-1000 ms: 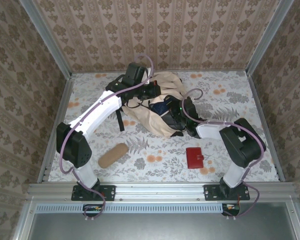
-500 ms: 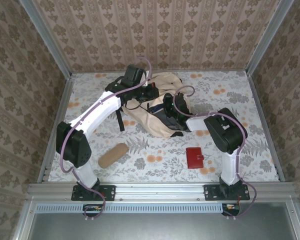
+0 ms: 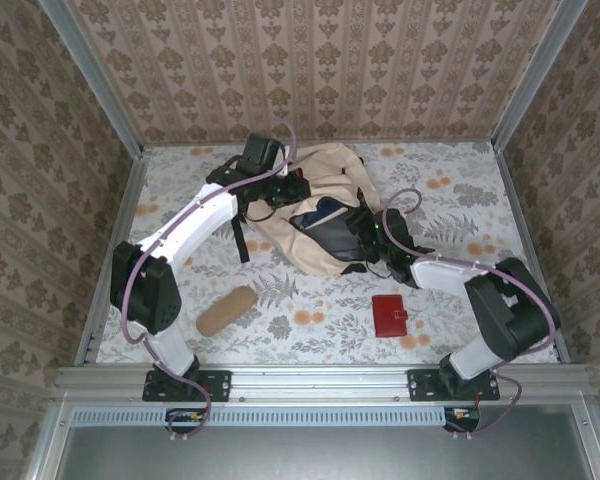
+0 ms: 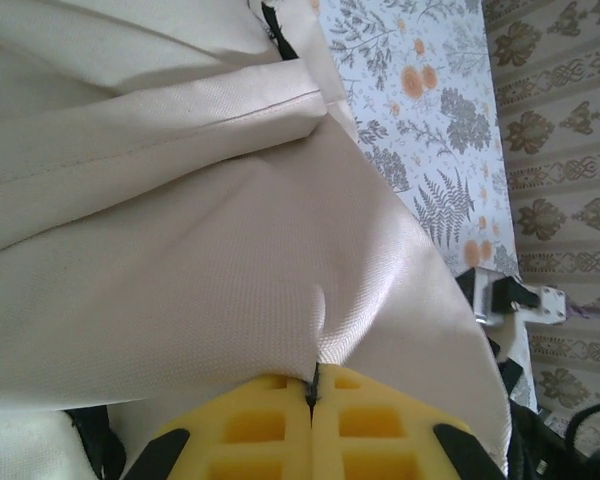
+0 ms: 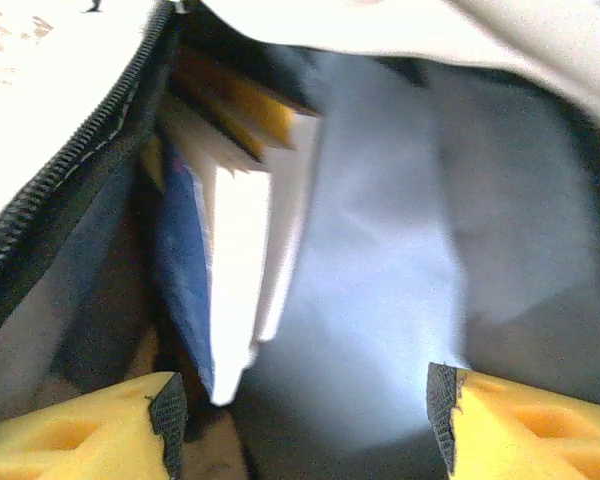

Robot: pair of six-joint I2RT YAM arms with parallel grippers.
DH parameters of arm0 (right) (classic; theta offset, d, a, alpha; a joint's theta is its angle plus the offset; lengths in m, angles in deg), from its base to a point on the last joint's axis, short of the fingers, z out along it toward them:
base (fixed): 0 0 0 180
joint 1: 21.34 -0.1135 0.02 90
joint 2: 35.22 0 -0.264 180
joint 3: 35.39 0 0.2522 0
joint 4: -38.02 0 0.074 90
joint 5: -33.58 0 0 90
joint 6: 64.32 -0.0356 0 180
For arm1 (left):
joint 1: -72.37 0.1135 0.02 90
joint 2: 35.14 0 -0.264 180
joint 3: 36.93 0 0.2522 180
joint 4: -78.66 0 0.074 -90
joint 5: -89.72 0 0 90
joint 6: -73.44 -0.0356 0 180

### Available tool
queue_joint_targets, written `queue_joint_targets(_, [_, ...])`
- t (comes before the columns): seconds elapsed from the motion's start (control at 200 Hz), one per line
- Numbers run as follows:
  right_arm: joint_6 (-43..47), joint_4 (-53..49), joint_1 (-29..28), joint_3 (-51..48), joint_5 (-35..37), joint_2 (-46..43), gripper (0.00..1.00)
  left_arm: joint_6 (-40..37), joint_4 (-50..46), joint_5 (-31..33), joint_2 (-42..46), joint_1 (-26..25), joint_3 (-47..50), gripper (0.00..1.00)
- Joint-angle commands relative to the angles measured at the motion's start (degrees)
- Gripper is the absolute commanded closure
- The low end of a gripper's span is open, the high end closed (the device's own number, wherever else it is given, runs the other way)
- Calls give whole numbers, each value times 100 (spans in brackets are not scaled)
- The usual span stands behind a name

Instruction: Pack the student bag

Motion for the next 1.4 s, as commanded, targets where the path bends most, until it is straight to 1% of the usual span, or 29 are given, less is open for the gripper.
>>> queue_joint_targets(0.0, [634,-1202,30,-239,-3,-806,31,-93,-7,-140,209,51,236,75])
queue_joint_targets(0.04, [749,-1448,63,-334,106,-1116,29,-147,-47,-130,252,59,323,60])
queue_joint_targets(0.07, [810,-1626,91,-416,201,-1343,27,-192,-82,-94,306,76,391,52])
queue_joint_targets(0.135, [971,-2041,160,-508,433,-1831,24,-262,-158,-40,420,152,532,39])
queue_joint_targets(0.2, [1180,-2596,252,-491,719,-2241,20,-286,-189,21,559,279,690,31])
queue_joint_targets(0.285, [1466,-3217,417,-417,972,-2700,18,-225,-172,178,777,484,979,26])
queue_joint_targets(0.36, [1950,-3489,477,-260,1011,-2989,17,-148,-131,309,915,597,1303,25])
queue_joint_targets(0.37, [2029,-3524,479,-232,1009,-3010,18,-139,-129,319,934,738,1348,25])
queue_joint_targets(0.445, [2726,-3784,474,127,790,-3066,18,-118,-110,427,971,893,1641,25])
queue_joint_targets(0.52, [3296,-4119,467,574,469,-2907,17,-112,-41,425,891,947,1835,25])
queue_joint_targets(0.585, [3629,-4409,445,954,194,-2672,17,-72,3,386,756,979,1884,25])
queue_joint_targets(0.65, [3780,-4530,401,1187,-70,-2461,17,24,102,380,599,1020,1876,26])
queue_joint_targets(0.725, [3798,-4444,337,1311,-439,-2263,17,194,393,235,376,1062,1862,28])
queue_joint_targets(0.805, [3699,-4346,236,1353,-636,-2121,17,402,747,17,93,1096,1796,33])
queue_joint_targets(0.9, [3599,-4244,87,1349,-637,-2080,17,617,986,-59,-228,1091,1665,42])
queue_joint_targets(0.985, [3535,-4202,11,1339,-645,-2098,17,825,1253,-215,-483,1113,1618,46])
queue_joint_targets(1.16, [3490,-4223,-54,1327,-641,-2142,17,1234,2072,-637,-815,1151,1742,53])
queue_joint_targets(1.23, [3473,-4237,-73,1330,-627,-2134,17,1350,2328,-728,-866,1159,1798,59])
queue_joint_targets(1.395, [3482,-4293,-174,1365,-601,-2126,18,1412,2618,-734,-737,1161,1909,80])
